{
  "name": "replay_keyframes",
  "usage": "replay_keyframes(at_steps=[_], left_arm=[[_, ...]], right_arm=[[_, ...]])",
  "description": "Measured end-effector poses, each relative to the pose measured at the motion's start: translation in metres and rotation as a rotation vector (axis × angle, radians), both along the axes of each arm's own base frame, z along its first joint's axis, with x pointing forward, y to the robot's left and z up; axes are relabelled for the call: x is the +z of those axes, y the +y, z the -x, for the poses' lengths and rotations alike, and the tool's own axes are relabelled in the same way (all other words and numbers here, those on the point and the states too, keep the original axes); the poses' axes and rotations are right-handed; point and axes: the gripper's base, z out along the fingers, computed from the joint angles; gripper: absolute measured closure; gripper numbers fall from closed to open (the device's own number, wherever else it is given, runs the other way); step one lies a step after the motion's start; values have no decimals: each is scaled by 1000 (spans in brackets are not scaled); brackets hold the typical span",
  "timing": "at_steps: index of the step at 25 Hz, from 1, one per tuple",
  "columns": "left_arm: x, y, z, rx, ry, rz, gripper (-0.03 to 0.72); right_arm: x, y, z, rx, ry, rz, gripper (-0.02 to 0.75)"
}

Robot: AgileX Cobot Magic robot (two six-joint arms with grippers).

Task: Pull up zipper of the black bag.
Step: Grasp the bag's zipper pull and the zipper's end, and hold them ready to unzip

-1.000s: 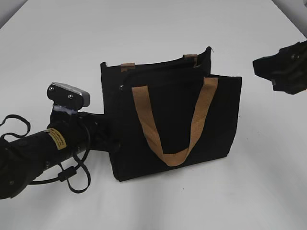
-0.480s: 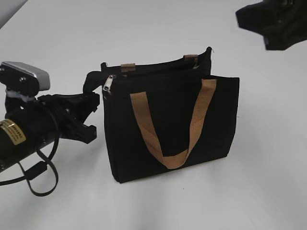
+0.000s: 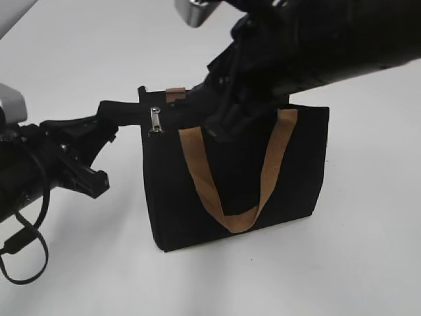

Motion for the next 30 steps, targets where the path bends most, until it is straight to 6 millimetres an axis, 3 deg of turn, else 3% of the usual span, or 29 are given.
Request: replay_keyframes(at_steps=[8, 14, 30], left_arm=[[18, 0, 1, -2, -145, 92, 676], [21, 0, 1, -2, -171, 106, 676], [22, 1, 0, 13, -171, 111, 676]], right_arm=[[-10, 35, -33, 16, 38, 36, 454], [-19, 46, -28, 54, 86, 81, 516], [-35, 49, -29, 91, 119, 154, 523]])
